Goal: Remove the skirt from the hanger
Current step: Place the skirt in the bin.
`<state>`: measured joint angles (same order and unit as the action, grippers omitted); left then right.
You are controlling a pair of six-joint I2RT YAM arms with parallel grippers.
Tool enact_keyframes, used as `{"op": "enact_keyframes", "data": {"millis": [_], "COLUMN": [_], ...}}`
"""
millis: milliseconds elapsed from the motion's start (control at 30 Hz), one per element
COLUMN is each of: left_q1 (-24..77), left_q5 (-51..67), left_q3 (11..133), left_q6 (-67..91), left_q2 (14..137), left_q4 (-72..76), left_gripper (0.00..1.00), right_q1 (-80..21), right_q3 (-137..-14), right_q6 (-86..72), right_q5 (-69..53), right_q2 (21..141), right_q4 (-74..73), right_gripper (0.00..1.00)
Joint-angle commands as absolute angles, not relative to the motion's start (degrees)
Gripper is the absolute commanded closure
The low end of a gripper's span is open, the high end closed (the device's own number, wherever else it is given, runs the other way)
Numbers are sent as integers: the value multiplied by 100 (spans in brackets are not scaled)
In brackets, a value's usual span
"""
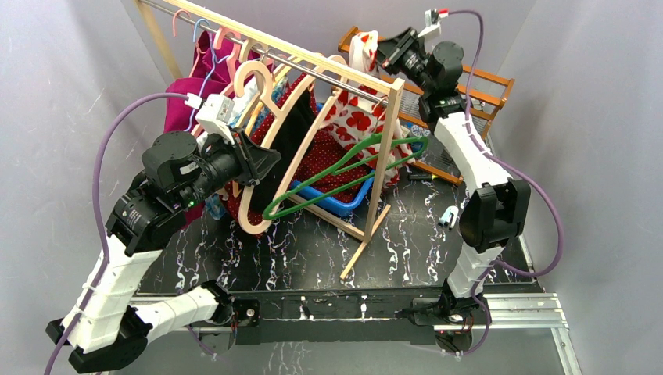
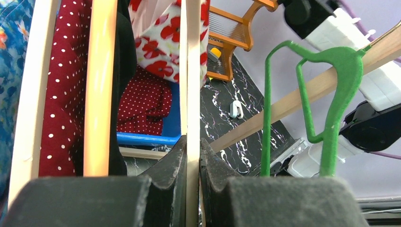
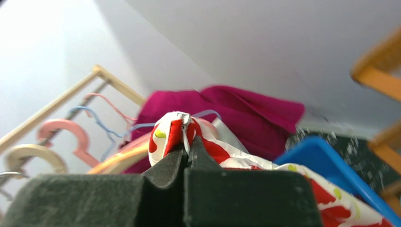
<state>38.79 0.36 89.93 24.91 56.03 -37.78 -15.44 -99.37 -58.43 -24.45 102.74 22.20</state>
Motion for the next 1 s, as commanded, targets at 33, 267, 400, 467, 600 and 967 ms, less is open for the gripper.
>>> {"op": "enact_keyframes", "data": {"millis": [33,267,400,467,600,967], "left_q1": [3859,3865,3858,3858,3858,3859], "left_q5": [-105,-183,-133,-138,-214,-188], "left_q3": [9102,9055,9054,9046,8959,8918], "left_q6": [2514,2496,2511,2509,2530,2575], "left_q2": [5504,5502,5520,5499,5413,5353], "left_q4": [-3588,-3573,-3554,-3546,-3522,-3464], "left_gripper": [100,100,100,100,100,100], "right_q1": [-1558,-1740,-1938,-1987,-2040,-2206], "right_q3": [-11351,-11909,-11967,-12072,-12298,-12998], "right_q6": [-5753,-6794,-6893,-6864,-6940,-6944], "right_q5": [-2272,-2421,-2180,-2113,-1975,-1793], "right_q2": [10239,10616,10574,10587,10654,10847], "right_q4": [2656,3382,3555,3532,3479,3203], "right_gripper": [100,100,100,100,100,100]}}
